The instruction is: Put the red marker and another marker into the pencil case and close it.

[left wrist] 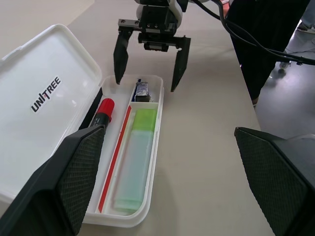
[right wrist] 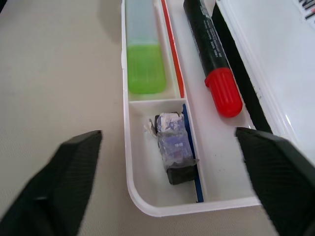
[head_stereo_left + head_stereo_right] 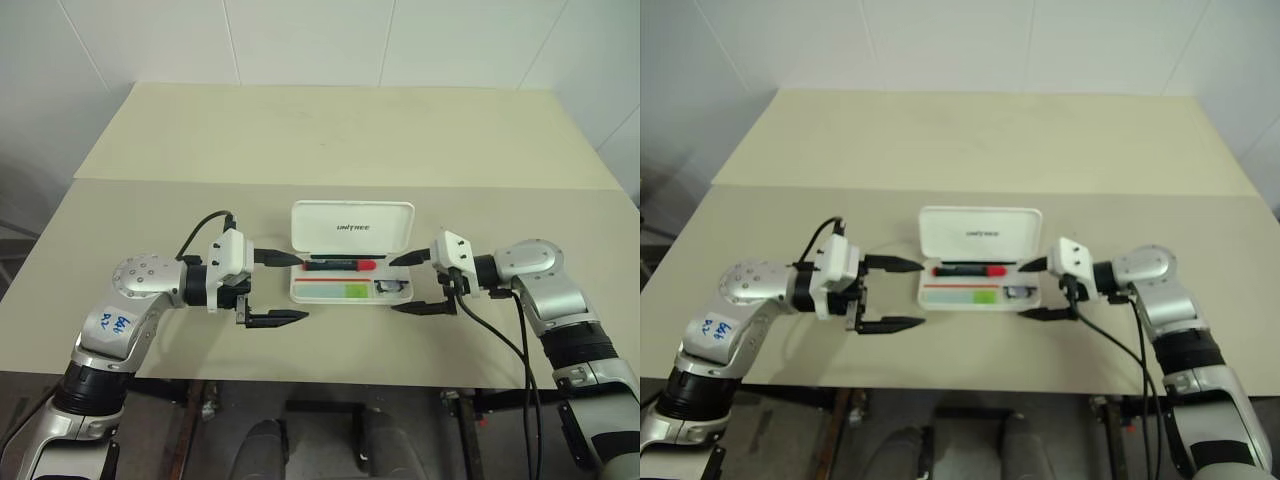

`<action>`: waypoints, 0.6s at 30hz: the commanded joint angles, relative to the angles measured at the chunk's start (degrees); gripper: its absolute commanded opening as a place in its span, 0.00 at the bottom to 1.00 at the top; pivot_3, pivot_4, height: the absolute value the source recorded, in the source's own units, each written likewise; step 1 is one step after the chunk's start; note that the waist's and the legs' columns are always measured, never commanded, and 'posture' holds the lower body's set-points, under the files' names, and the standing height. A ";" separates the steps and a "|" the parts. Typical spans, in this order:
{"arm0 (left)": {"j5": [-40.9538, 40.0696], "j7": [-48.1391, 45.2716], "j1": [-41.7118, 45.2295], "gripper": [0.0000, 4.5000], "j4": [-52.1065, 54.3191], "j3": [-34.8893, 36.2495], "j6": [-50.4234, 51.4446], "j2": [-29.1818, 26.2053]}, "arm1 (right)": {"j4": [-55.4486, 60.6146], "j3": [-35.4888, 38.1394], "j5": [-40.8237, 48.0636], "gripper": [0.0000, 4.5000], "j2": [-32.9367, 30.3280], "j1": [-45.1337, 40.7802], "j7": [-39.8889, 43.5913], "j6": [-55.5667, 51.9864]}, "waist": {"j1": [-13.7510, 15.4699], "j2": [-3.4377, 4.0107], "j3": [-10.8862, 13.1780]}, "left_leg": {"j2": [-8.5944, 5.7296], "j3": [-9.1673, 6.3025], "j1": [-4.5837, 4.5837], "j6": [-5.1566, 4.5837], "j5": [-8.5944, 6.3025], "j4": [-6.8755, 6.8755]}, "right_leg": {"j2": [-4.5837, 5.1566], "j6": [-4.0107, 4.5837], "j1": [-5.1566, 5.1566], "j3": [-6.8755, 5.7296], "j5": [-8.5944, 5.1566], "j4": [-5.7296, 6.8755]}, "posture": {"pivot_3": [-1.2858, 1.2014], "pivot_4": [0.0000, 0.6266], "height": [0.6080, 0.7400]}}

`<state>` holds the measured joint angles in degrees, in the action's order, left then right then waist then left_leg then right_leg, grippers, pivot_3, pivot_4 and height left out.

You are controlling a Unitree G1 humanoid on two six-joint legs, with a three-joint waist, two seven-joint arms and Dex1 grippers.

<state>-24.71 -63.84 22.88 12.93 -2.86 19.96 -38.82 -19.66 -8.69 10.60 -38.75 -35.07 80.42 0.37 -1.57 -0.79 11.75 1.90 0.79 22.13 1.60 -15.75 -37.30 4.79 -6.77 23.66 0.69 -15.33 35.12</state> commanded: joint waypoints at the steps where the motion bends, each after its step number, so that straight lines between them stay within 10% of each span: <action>1: -1.15 0.06 0.16 1.00 1.69 1.64 -0.15 -0.68 | 6.58 2.12 2.89 1.00 -1.43 0.80 0.39 -1.87 | 0.02 0.00 0.00 | 0.00 0.00 0.00 0.00 0.00 0.01 | 0.00 0.00 0.00 0.00 0.00 0.00 | 0.52 0.24 1.00; 13: -1.67 -0.11 -2.57 1.00 0.74 5.26 -0.96 -2.43 | 40.99 20.38 20.32 1.00 -6.51 21.58 -13.35 -21.41 | 1.33 0.00 0.00 | 0.01 -0.05 0.04 0.06 -0.04 0.03 | 0.02 0.05 -0.01 -0.08 -0.04 -0.11 | 0.52 0.24 1.00; 18: -1.98 -0.56 -2.52 0.70 -2.81 7.18 -2.93 -1.98 | 44.64 25.42 22.50 1.00 -7.34 26.33 -16.78 -22.85 | 1.46 0.00 0.00 | 0.02 -0.05 0.02 0.03 -0.02 -0.03 | 0.01 0.30 -0.03 -0.07 -0.17 -0.11 | 0.52 0.24 1.00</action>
<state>-25.54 -64.04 19.94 10.68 2.13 18.38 -40.61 22.67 14.34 31.71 -45.06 -9.02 64.55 -22.53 -0.11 -0.80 11.74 1.92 0.75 22.14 1.63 -15.77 -37.34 4.80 -6.47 23.62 0.61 -15.49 35.01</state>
